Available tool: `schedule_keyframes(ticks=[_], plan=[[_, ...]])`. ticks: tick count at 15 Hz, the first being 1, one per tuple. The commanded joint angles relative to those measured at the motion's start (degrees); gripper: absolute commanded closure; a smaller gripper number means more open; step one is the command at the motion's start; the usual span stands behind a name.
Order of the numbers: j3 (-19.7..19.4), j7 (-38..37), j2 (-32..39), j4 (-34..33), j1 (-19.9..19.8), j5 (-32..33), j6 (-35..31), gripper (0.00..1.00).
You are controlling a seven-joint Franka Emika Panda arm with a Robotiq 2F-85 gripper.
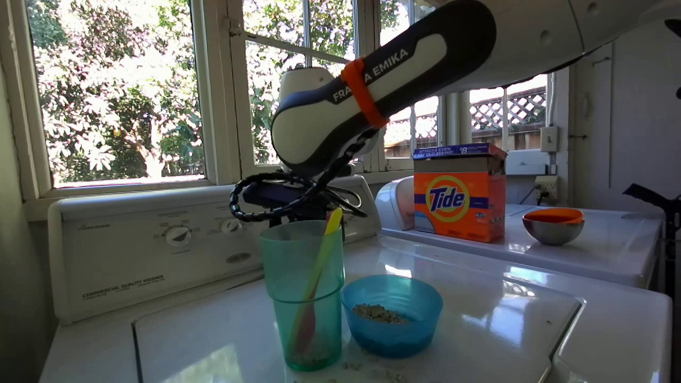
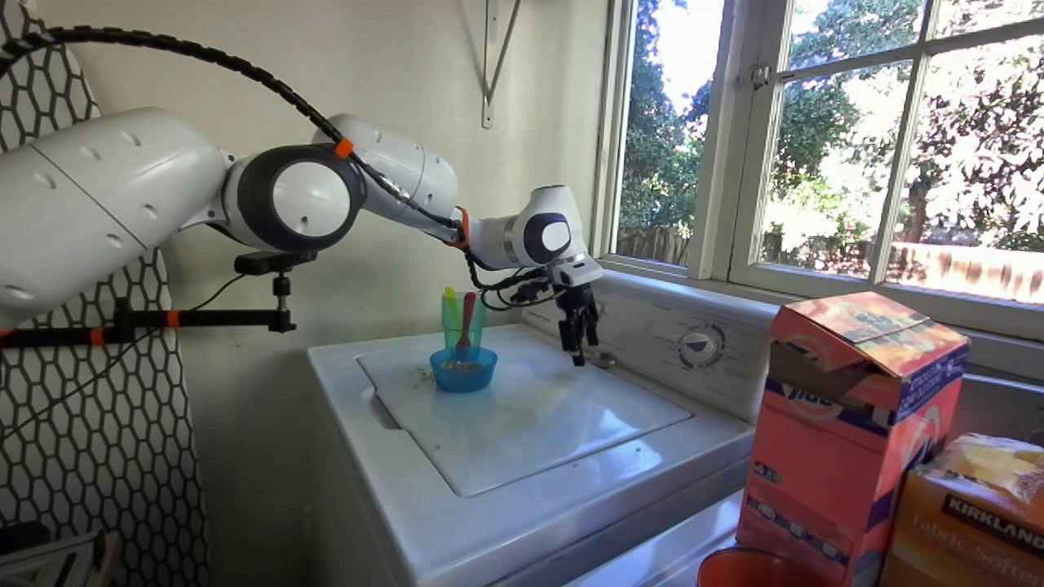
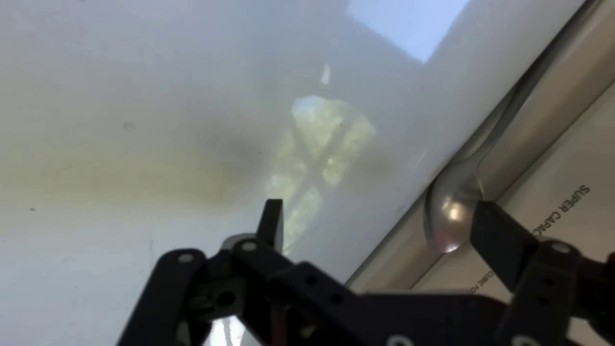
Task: Put the silver spoon inside the green cup.
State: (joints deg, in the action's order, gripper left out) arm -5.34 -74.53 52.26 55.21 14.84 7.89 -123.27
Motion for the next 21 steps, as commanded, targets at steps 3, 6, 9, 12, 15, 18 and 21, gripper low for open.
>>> schedule_keyframes(ticks=[3,6,9,12,15,18,21], plan=[[2.9,4.1,7.5,-7.1,-3.3,-4.5,0.1,0.00],[3.2,5.8,8.8,-9.7,-3.8,-6.0,-0.5,0.00],[3.7,6.9,7.4,-9.8,-4.1,-5.9,-1.7,0.00],[4.0,7.6,7.0,-11.2,-3.9,-5.7,-1.0,0.00],[4.3,7.6,6.9,-12.9,-3.8,-5.7,3.9,0.00],[3.5,5.5,6.3,-13.3,-3.6,-5.4,7.3,0.00],[3.4,6.7,5.0,-13.2,-3.9,-5.2,10.0,0.00]])
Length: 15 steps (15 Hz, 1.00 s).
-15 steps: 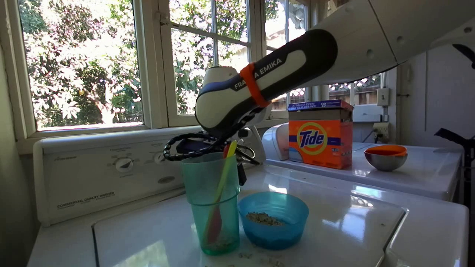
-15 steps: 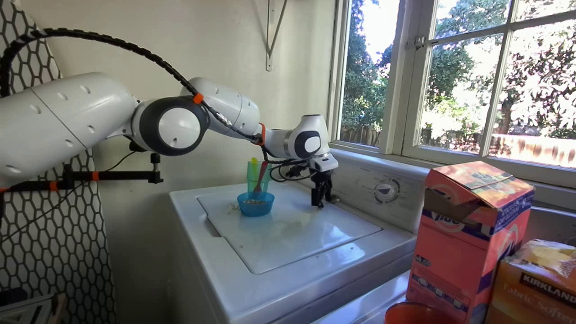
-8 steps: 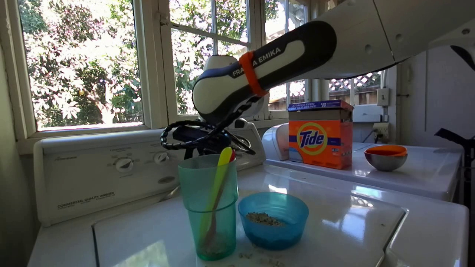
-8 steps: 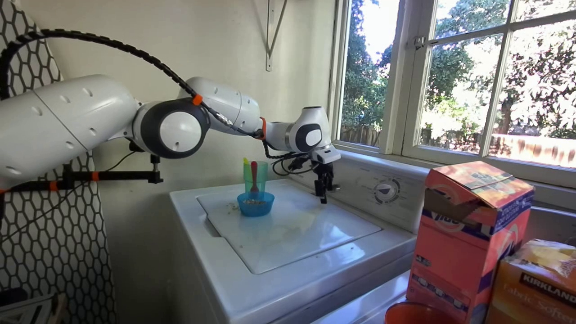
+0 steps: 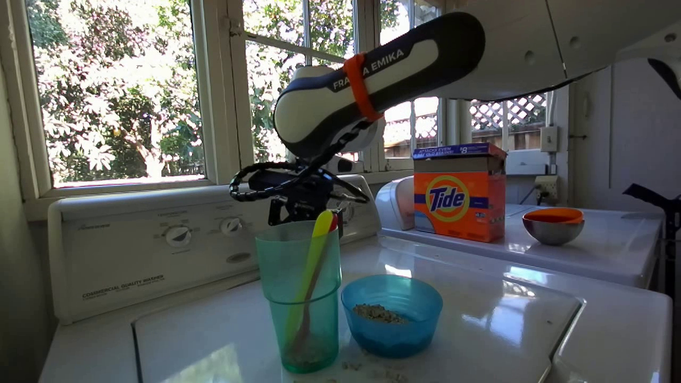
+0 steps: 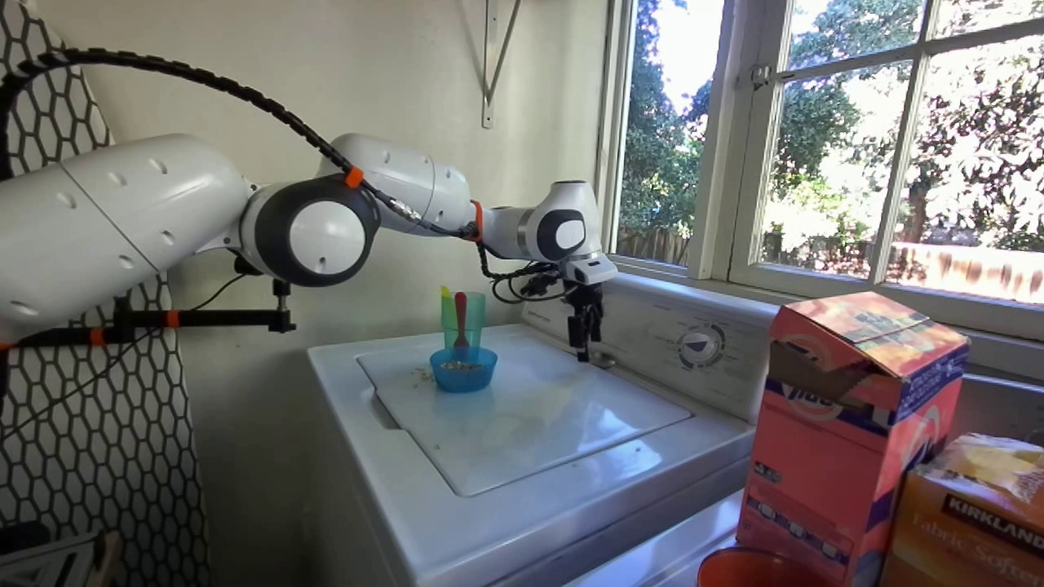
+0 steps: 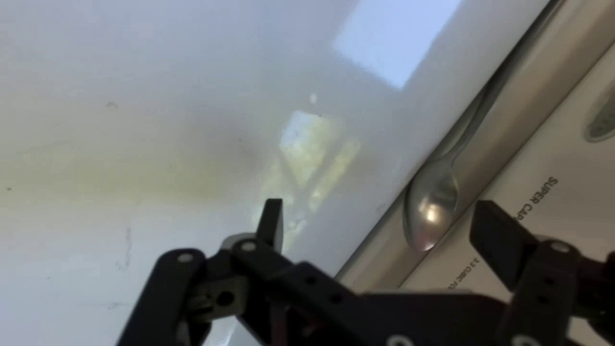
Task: Put the silver spoon inside the green cup.
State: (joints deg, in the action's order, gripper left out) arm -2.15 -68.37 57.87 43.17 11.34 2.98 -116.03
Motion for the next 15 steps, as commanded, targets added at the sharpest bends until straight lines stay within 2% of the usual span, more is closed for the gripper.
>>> schedule_keyframes(ticks=[1,3,6,15], plan=[[0.4,0.6,-0.3,-1.7,-0.6,-0.6,1.6,0.00],[0.5,1.3,0.7,-3.1,-0.5,-0.2,1.3,0.00],[1.0,1.7,2.7,-5.0,-0.3,-0.6,4.1,0.00],[1.4,1.4,8.3,-9.4,-0.1,-0.4,0.0,0.00]])
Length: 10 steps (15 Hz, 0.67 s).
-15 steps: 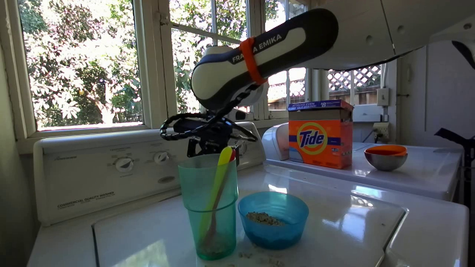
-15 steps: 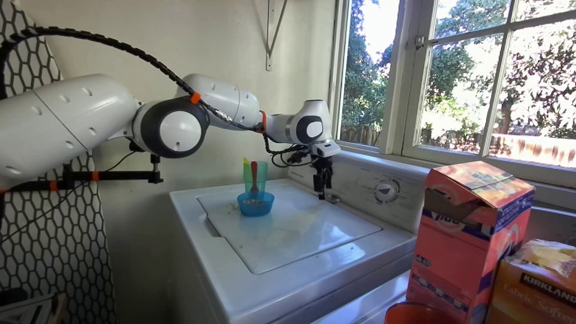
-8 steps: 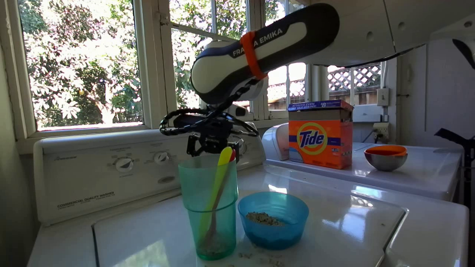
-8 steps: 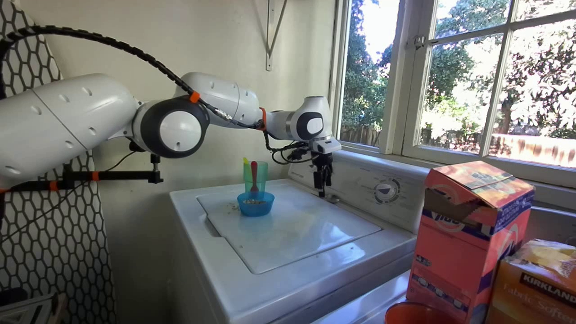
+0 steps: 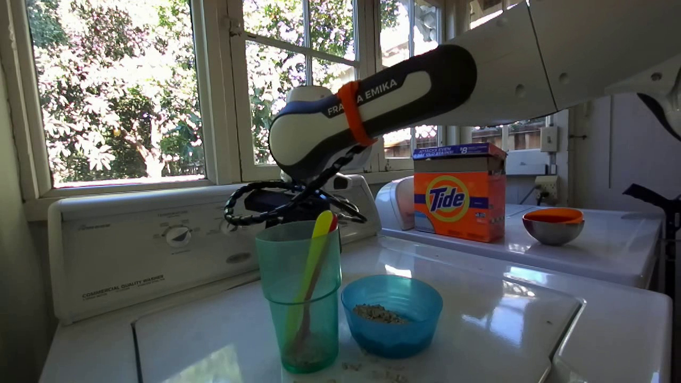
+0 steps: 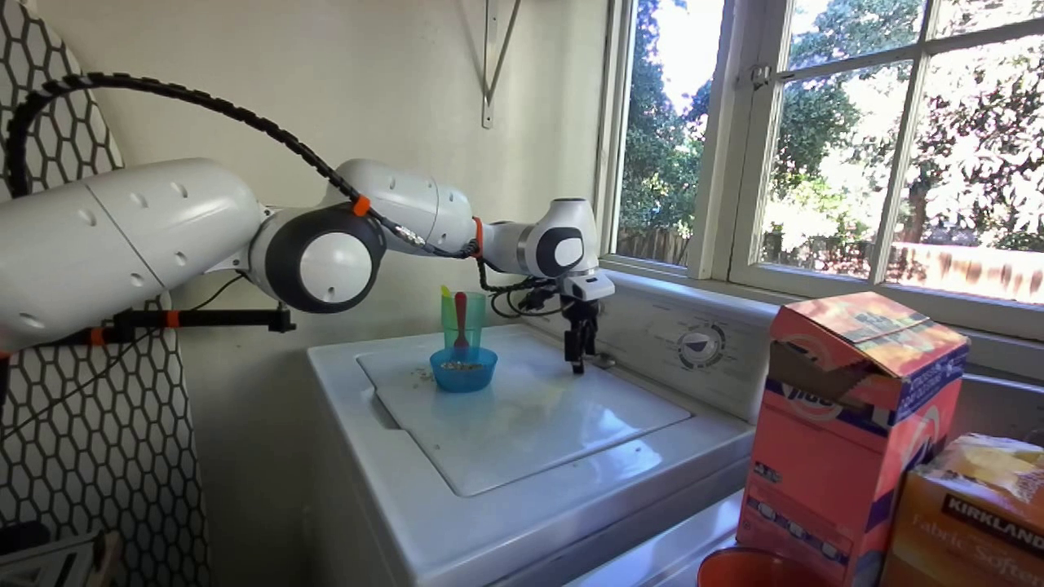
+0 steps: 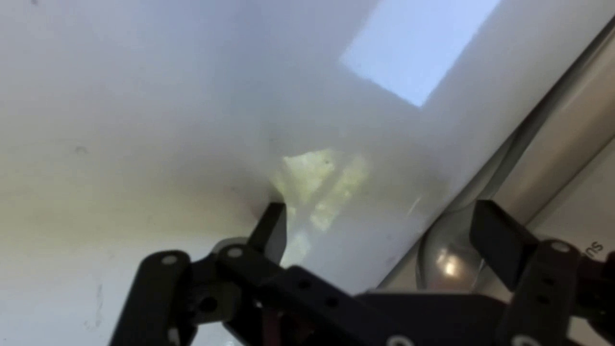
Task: Put the silver spoon inside the green cup.
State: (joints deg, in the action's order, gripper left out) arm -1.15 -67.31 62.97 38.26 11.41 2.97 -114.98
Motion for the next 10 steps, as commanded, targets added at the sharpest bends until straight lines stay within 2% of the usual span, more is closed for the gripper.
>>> schedule_keyframes(ticks=[1,8,10], plan=[[0.5,0.5,3.2,-4.8,-0.2,-0.5,-0.7,0.00],[-0.6,0.9,3.2,-6.9,0.5,0.7,2.9,0.00],[-0.7,0.5,3.8,-8.1,0.6,0.8,0.6,0.00]])
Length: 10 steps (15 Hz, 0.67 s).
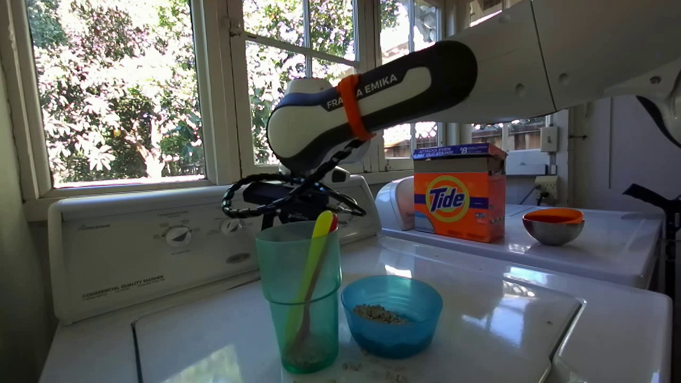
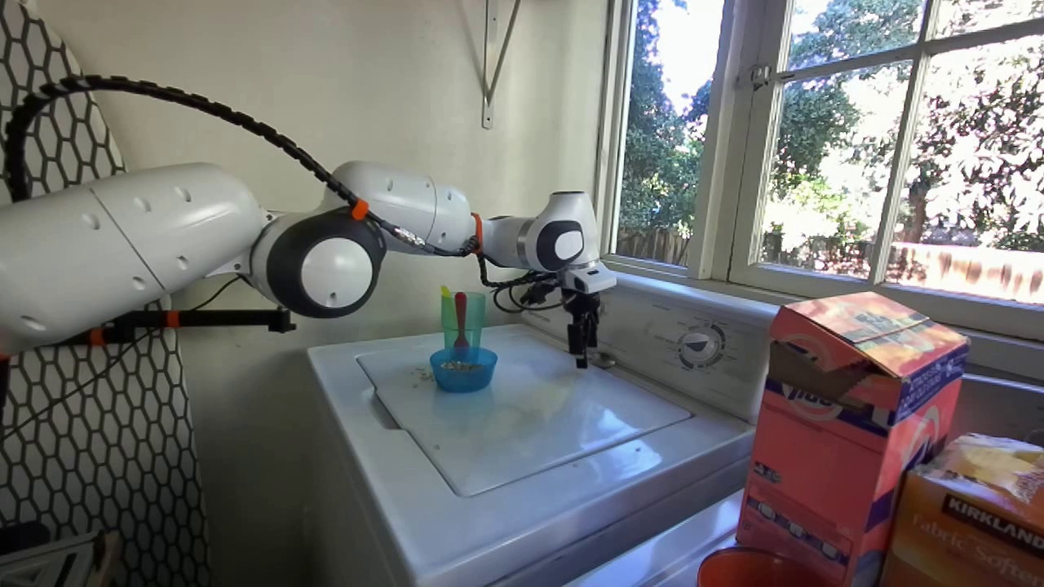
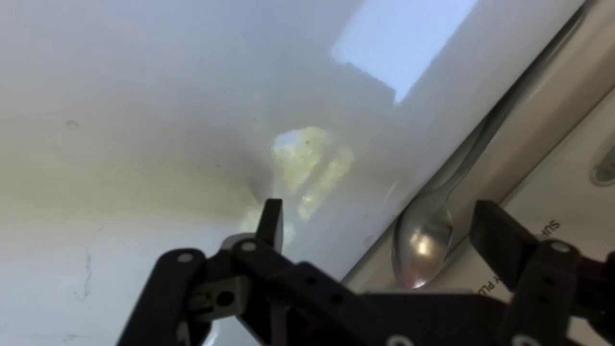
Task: Put the silver spoon inside the green cup.
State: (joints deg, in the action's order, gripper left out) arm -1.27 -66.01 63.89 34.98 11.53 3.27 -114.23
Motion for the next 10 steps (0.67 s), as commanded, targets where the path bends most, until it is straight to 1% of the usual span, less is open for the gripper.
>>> schedule_keyframes(ticks=[1,2,5,8,10], plan=[[-0.9,-1.8,2.7,-5.2,0.8,0.8,0.4,0.00],[-0.1,-0.2,0.4,-1.0,0.1,0.2,-0.1,0.00],[-0.1,-0.3,0.3,-1.1,0.1,0.2,-0.1,0.00],[-0.6,0.1,1.8,-2.0,0.2,0.9,-4.4,0.00],[-0.4,0.5,2.1,-2.0,0.2,0.7,-4.9,0.00]])
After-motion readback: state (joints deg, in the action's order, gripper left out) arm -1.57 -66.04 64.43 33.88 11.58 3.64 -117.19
